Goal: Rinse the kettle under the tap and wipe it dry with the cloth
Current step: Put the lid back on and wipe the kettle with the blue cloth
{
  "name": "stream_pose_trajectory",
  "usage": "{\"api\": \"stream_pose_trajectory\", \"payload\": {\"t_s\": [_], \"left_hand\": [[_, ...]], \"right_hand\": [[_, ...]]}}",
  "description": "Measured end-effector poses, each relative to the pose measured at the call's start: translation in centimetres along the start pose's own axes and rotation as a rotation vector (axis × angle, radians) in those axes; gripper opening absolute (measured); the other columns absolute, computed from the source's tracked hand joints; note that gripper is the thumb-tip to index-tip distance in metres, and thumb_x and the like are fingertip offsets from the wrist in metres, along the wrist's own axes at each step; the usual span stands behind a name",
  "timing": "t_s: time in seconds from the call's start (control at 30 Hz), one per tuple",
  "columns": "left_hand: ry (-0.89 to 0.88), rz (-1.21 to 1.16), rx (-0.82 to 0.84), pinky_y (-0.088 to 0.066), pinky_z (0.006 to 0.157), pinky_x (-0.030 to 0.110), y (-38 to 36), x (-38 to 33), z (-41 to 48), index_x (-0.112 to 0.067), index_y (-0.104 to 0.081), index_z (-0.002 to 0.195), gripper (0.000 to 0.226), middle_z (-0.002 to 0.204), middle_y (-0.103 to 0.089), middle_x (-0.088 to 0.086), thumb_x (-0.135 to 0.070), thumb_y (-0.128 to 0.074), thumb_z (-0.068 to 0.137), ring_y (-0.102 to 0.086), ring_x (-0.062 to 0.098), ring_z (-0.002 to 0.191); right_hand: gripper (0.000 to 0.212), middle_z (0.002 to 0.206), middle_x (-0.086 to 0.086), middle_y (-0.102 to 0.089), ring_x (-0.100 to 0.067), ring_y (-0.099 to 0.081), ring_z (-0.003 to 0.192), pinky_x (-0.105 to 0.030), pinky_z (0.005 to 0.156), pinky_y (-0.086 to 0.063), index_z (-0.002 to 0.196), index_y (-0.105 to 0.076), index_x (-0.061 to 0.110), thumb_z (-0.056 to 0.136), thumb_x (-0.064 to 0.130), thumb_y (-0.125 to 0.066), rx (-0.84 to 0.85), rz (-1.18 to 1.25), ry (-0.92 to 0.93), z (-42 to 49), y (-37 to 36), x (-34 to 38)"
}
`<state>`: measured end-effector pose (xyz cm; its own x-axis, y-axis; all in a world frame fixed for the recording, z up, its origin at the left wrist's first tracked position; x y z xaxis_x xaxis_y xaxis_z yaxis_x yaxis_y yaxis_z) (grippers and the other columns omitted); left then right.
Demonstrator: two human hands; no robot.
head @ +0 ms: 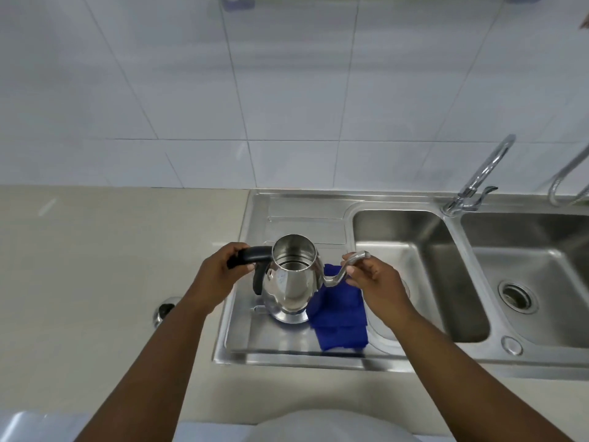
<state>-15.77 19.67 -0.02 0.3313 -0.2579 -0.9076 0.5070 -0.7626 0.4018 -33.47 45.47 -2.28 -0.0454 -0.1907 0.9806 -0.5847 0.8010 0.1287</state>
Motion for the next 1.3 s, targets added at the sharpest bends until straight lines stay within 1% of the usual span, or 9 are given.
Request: {"api": "stream_pose_trajectory", "payload": {"t_s": [0.1, 0.27, 0.47, 0.63, 0.8, 0.9, 1.13, 1.2, 1.3], "left_hand": [[-0.001, -0.005, 0.005, -0.045, 0.081, 0.029, 1.2, 1.0, 0.1, -0.033, -0.063, 0.099, 0.030, 0.093, -0.065, -0.003, -0.010, -0.072, 0.081, -0.058, 0.012, 0.084], [-0.002, -0.036, 0.025, -0.044, 0.079, 0.023, 1.8, 2.0, 0.4, -0.034, -0.063, 0.096, 0.031, 0.089, -0.064, -0.008, -0.008, -0.072, 0.081, -0.057, 0.000, 0.078], [0.012, -0.058, 0.043, -0.045, 0.080, 0.023, 1.6, 3.1, 0.4, -0.038, -0.063, 0.095, 0.033, 0.090, -0.065, -0.008, -0.010, -0.072, 0.081, -0.058, 0.003, 0.082], [-0.007, -0.061, 0.051, -0.044, 0.081, 0.021, 1.7, 3.6, 0.4, -0.040, -0.062, 0.096, 0.034, 0.091, -0.065, -0.012, -0.010, -0.072, 0.081, -0.059, 0.005, 0.085], [-0.020, -0.079, 0.040, -0.046, 0.085, 0.027, 2.1, 3.9, 0.6, -0.039, -0.064, 0.096, 0.036, 0.093, -0.066, -0.007, -0.007, -0.072, 0.081, -0.060, 0.012, 0.089], [-0.023, -0.072, 0.038, -0.046, 0.085, 0.028, 2.2, 4.1, 0.7, -0.037, -0.064, 0.098, 0.035, 0.095, -0.067, -0.002, -0.008, -0.072, 0.081, -0.060, 0.014, 0.090], [-0.025, -0.039, 0.042, -0.044, 0.081, 0.023, 1.9, 3.9, 0.6, -0.034, -0.062, 0.102, 0.032, 0.095, -0.066, -0.002, -0.012, -0.072, 0.081, -0.060, 0.013, 0.088], [-0.034, -0.031, 0.042, -0.044, 0.082, 0.022, 1.9, 3.9, 0.5, -0.035, -0.062, 0.104, 0.034, 0.097, -0.066, -0.005, -0.012, -0.072, 0.082, -0.061, 0.010, 0.090], [-0.033, -0.034, 0.071, -0.043, 0.090, 0.018, 2.1, 4.3, 0.4, -0.040, -0.060, 0.114, 0.046, 0.109, -0.066, -0.013, -0.013, -0.075, 0.080, -0.060, -0.002, 0.101]], "right_hand": [[0.032, 0.112, 0.004, -0.075, -0.019, -0.071, 0.106, -0.046, 0.097, -0.057, 0.094, -0.072, 0.038, 0.095, 0.008, -0.063, -0.003, 0.004, 0.000, -0.1, -1.5, 0.0], [0.040, 0.108, 0.008, -0.077, -0.018, -0.072, 0.106, -0.046, 0.098, -0.057, 0.089, -0.075, 0.046, 0.095, 0.009, -0.063, -0.017, -0.031, -0.006, -0.1, -2.5, -0.7], [0.037, 0.116, 0.004, -0.075, -0.018, -0.070, 0.109, -0.048, 0.099, -0.056, 0.092, -0.074, 0.044, 0.095, 0.009, -0.062, -0.019, -0.040, -0.012, -0.7, -2.7, -1.3], [0.037, 0.106, 0.019, -0.076, -0.013, -0.072, 0.103, -0.045, 0.098, -0.056, 0.092, -0.073, 0.049, 0.095, 0.013, -0.063, -0.026, -0.112, -0.017, -0.6, -2.8, -1.4], [0.030, 0.107, 0.009, -0.077, -0.015, -0.073, 0.103, -0.047, 0.098, -0.056, 0.100, -0.071, 0.044, 0.095, 0.016, -0.064, -0.022, -0.112, -0.021, -0.7, -3.2, -1.8], [0.026, 0.111, 0.008, -0.075, -0.015, -0.071, 0.106, -0.046, 0.099, -0.056, 0.102, -0.070, 0.041, 0.096, 0.017, -0.063, -0.017, -0.126, -0.018, -0.7, -3.3, -1.9], [0.031, 0.112, 0.011, -0.075, -0.015, -0.072, 0.104, -0.048, 0.099, -0.056, 0.095, -0.071, 0.048, 0.096, 0.018, -0.063, -0.039, -0.147, -0.004, -0.8, -3.3, -1.8], [0.032, 0.111, 0.010, -0.075, -0.016, -0.072, 0.104, -0.049, 0.099, -0.056, 0.096, -0.070, 0.051, 0.096, 0.020, -0.063, -0.036, -0.168, -0.003, -0.8, -3.2, -1.9], [0.032, 0.107, 0.014, -0.076, -0.014, -0.072, 0.102, -0.049, 0.099, -0.056, 0.095, -0.070, 0.051, 0.096, 0.020, -0.063, -0.043, -0.181, -0.011, -0.9, -3.2, -1.9]]}}
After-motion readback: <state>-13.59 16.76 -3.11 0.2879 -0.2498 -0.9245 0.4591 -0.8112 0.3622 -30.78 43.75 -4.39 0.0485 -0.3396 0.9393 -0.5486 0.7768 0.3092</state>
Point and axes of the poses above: each hand's wrist, its own z-axis towards the middle knuckle, its own y-axis out of the back of the hand, x = y × z, the point moved 1 cm from there along z, towards the middle knuckle
